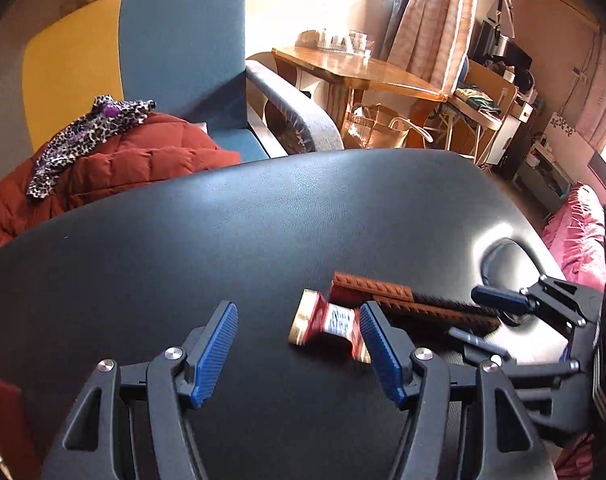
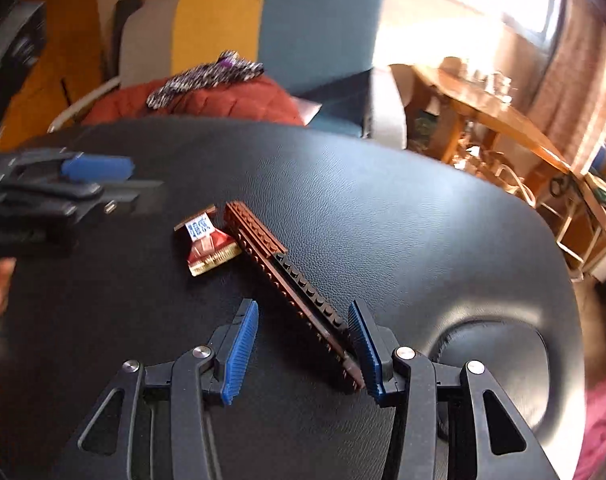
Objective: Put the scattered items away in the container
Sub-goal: 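Grasp the brown brick strip with the right gripper while the left grasps the second chocolate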
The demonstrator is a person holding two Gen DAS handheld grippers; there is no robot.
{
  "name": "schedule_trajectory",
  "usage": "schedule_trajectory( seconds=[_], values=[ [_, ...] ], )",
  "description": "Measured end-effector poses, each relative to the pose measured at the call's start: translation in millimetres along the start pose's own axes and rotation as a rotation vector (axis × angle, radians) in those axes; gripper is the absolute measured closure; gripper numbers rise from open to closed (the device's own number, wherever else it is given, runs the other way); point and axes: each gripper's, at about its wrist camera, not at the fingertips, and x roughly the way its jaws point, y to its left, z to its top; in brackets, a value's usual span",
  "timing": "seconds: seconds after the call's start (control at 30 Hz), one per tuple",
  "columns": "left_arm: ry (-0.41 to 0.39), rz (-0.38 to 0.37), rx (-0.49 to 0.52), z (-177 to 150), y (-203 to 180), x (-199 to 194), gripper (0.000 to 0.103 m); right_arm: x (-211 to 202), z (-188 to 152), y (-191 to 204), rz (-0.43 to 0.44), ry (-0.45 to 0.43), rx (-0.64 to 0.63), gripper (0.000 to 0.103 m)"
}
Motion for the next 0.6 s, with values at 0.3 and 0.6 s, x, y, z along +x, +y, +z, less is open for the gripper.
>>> schedule_trajectory(
  seconds=[0.3,0.6],
  values=[
    [0.099,0.071,0.098,-15,-13,38,0.039,15,-6,0,-0.015,0.074,-0.053,0.072],
    [0.123,0.057,0.119,-75,-11,-7,0.041,-19,-45,40,0.024,0.117,0.012,0.080]
  ],
)
